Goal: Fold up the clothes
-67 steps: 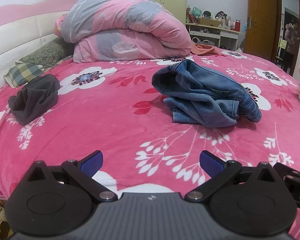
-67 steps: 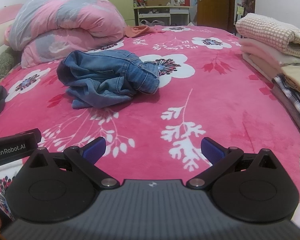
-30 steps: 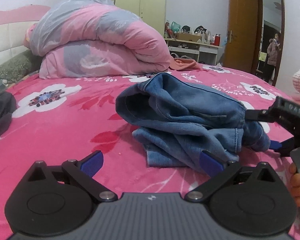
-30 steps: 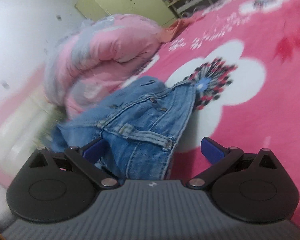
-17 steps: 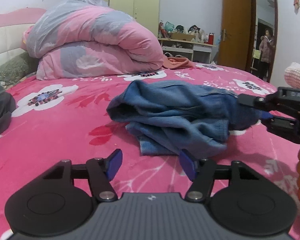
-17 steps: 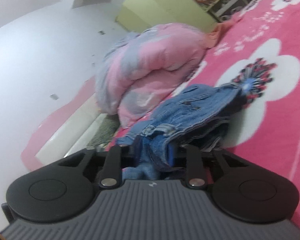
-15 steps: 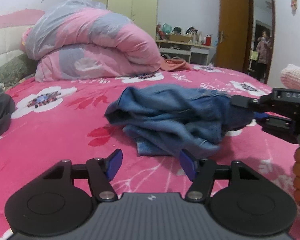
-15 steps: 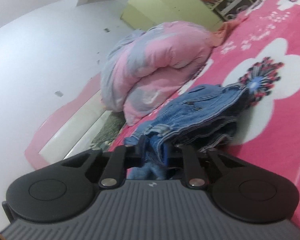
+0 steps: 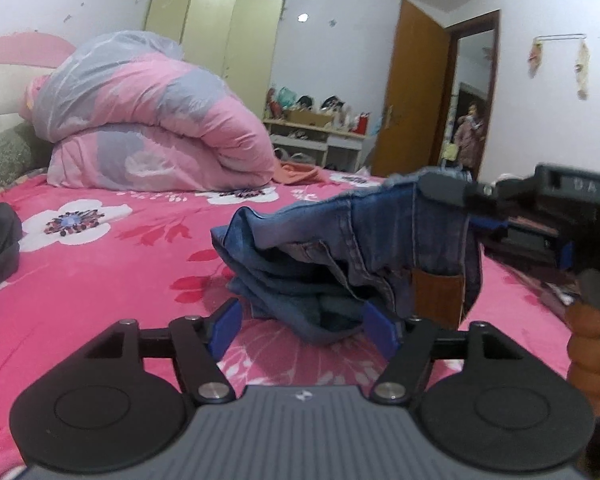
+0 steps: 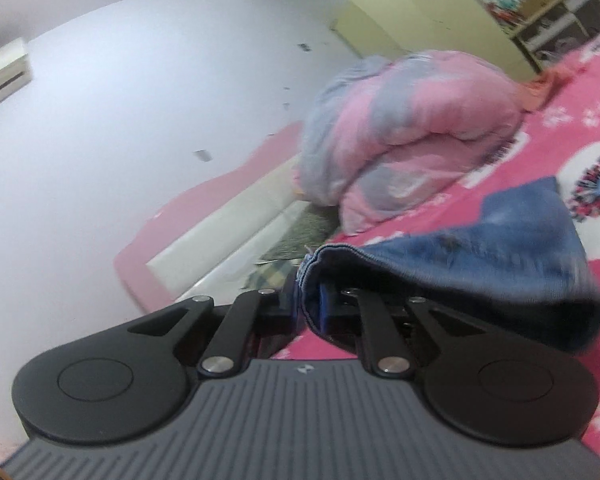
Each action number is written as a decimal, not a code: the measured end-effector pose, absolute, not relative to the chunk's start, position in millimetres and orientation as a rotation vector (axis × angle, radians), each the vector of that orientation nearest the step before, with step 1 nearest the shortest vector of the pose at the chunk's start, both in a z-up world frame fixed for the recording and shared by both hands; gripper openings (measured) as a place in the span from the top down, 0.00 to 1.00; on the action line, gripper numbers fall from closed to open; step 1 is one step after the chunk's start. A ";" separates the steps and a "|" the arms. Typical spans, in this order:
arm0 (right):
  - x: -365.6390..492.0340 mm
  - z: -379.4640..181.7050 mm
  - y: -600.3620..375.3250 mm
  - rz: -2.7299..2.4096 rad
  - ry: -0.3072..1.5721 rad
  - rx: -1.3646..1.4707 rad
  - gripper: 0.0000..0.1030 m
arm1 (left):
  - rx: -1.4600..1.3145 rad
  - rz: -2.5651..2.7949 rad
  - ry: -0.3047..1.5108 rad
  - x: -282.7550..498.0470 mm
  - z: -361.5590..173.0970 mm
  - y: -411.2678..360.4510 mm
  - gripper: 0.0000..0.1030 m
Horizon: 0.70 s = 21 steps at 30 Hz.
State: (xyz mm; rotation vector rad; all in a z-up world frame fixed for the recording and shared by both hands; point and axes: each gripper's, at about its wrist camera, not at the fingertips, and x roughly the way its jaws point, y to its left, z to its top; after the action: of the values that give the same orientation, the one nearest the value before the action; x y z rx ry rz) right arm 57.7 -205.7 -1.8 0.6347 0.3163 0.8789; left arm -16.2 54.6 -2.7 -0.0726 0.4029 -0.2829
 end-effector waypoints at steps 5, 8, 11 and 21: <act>37.3 6.7 -181.3 0.927 0.347 0.568 0.92 | -0.001 -0.313 0.427 -36.6 -13.2 58.8 0.22; 47.5 -15.5 -166.4 0.862 0.491 0.545 0.89 | 0.028 -0.341 0.499 -41.3 -25.6 54.3 0.22; 52.8 -40.3 -160.7 0.839 0.650 0.572 0.86 | 0.052 -0.360 0.540 -49.8 -38.3 47.9 0.19; 8.3 -64.6 -223.2 0.802 0.693 0.685 0.26 | 0.065 -0.396 0.608 -45.4 -61.1 29.9 0.17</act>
State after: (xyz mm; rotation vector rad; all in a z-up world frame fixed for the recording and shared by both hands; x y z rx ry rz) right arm 8.3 -223.2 -64.6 0.6848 0.6931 0.8019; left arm -45.4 29.9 -61.1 0.0650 0.6077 -0.3957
